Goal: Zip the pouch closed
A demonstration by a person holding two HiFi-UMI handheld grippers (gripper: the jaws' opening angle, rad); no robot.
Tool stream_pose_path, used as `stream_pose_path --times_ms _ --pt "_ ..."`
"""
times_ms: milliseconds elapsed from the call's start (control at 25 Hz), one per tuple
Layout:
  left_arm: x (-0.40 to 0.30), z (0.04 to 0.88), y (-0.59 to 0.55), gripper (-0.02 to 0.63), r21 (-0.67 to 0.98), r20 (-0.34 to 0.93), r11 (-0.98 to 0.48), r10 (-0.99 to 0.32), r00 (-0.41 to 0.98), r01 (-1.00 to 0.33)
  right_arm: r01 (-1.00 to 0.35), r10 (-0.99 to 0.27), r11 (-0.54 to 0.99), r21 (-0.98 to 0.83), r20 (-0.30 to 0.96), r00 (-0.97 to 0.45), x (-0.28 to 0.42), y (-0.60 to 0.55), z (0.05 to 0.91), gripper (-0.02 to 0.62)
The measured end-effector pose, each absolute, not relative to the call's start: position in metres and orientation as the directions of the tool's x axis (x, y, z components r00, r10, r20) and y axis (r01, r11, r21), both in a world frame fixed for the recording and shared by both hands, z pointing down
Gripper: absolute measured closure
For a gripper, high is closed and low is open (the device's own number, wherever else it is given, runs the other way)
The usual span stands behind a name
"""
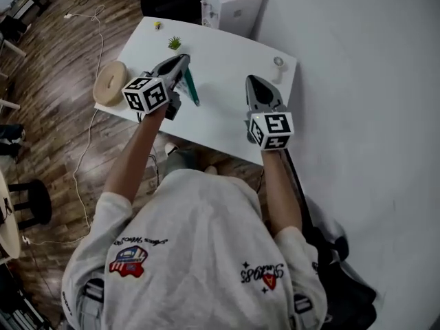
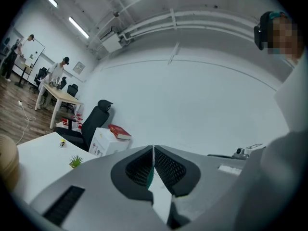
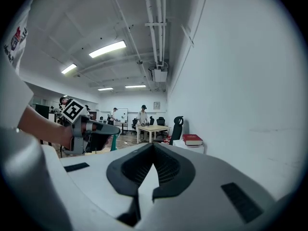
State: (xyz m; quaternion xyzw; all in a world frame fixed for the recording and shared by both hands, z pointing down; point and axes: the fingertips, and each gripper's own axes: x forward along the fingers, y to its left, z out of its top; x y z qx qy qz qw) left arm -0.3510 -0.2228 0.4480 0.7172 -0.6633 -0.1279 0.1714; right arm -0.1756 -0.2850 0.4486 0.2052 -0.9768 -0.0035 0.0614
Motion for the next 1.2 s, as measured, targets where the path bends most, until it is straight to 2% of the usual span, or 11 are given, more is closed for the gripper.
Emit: stream_pose_path --times_ms 400,1200 --pt "-0.358 0.48 -0.213 0.597 0.365 0.083 -0.022 -0.995 0.056 -0.931 -0.442 -0.444 0.896 0.04 0.1 -0.891 -0.176 -0.296 0.457 0.603" --pt "-0.354 0.475 -0.208 0.597 0.357 0.072 -0.025 -0.996 0.054 -0.934 -0.469 -0.472 0.881 0.056 0.109 -0.875 -0.177 -0.289 0.461 0.604"
